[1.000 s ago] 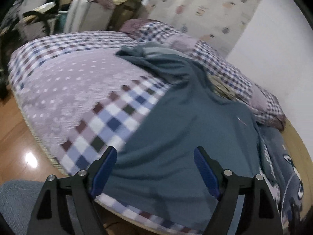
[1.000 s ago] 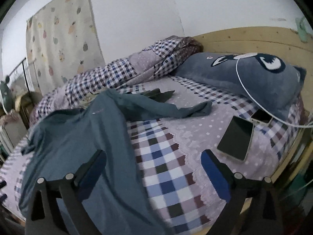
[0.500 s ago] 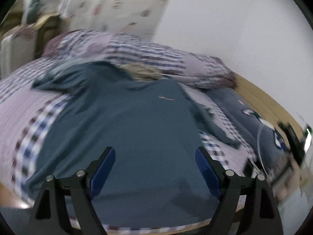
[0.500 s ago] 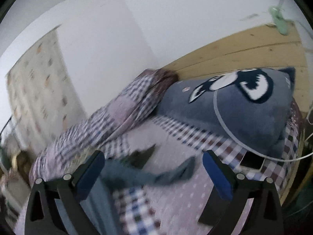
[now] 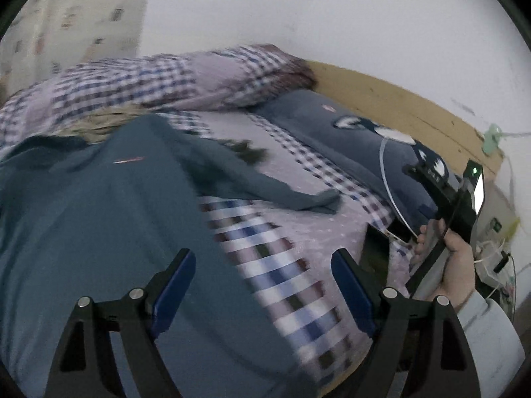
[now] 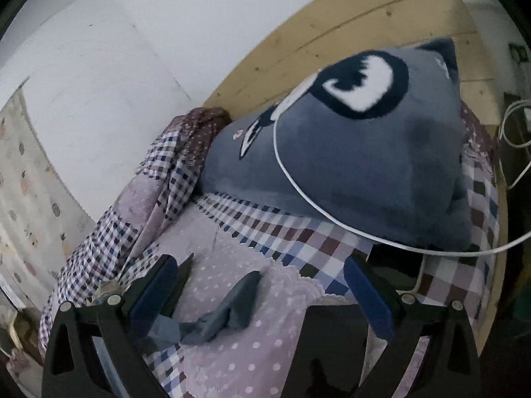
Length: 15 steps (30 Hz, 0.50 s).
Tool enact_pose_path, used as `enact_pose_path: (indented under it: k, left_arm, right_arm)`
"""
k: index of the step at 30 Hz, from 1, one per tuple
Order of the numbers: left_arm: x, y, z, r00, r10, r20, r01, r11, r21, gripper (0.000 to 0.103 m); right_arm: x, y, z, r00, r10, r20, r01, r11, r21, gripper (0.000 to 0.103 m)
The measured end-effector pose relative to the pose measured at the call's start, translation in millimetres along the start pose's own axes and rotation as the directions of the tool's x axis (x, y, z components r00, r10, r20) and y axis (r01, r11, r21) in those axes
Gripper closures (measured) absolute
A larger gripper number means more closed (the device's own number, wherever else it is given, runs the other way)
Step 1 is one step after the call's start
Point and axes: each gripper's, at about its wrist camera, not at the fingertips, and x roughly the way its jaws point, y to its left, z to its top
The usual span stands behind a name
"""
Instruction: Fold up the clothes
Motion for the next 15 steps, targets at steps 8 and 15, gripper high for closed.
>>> enact_pose_path:
  k: [8,15]
  left_arm:
    - [120.8,-71.3,39.7,0.995,-0.082,-0.057,0.085,0.995,0.055,0.016]
    - [207.7,-103.0,58.4,0.987,-0.068,-0.144,0.076,0.996,0.050,0.016]
  right_arm:
    - [14.6,-2.6,6.2,1.000,0.005,-0.009,-0.005,0.999,0.051,0.000]
    - [9.2,-15.5,11.1,1.000,-0.025,0.012,0.023,0.993,0.115,0.000]
